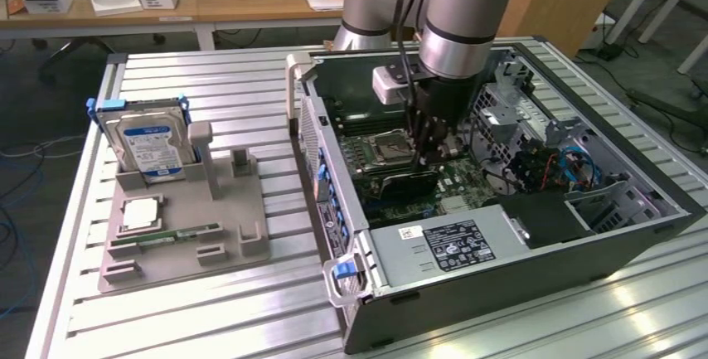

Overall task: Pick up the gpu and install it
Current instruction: 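Press down on the gpu until it lock into place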

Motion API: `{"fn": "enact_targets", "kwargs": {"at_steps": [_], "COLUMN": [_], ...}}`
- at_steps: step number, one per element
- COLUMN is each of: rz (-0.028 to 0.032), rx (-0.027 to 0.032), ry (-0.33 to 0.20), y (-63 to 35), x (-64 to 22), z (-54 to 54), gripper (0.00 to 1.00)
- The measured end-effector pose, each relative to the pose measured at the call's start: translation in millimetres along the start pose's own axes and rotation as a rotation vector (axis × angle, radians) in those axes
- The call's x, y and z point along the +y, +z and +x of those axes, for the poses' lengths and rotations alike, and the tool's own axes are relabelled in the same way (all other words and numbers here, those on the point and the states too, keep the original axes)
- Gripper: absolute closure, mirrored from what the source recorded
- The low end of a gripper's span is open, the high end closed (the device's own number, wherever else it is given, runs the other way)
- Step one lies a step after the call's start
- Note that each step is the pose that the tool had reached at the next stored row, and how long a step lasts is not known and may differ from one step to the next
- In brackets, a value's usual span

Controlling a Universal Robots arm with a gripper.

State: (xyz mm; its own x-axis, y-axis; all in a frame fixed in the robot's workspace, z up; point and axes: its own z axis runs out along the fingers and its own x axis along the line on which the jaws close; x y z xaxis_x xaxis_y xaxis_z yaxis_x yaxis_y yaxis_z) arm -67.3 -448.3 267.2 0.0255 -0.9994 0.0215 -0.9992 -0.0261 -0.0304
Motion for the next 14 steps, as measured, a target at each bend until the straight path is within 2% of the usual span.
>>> {"fn": "enact_targets", "kwargs": {"at_steps": [3, 14], "rz": [0.0003, 0.0004], "rx": [-0.0008, -0.0008], "ry": [-0.025, -0.026], "y": [0.1, 5.0], "x": [-0.3, -0.1], "z": [0.0, -0.1], "gripper": [0.9, 0.9]}}
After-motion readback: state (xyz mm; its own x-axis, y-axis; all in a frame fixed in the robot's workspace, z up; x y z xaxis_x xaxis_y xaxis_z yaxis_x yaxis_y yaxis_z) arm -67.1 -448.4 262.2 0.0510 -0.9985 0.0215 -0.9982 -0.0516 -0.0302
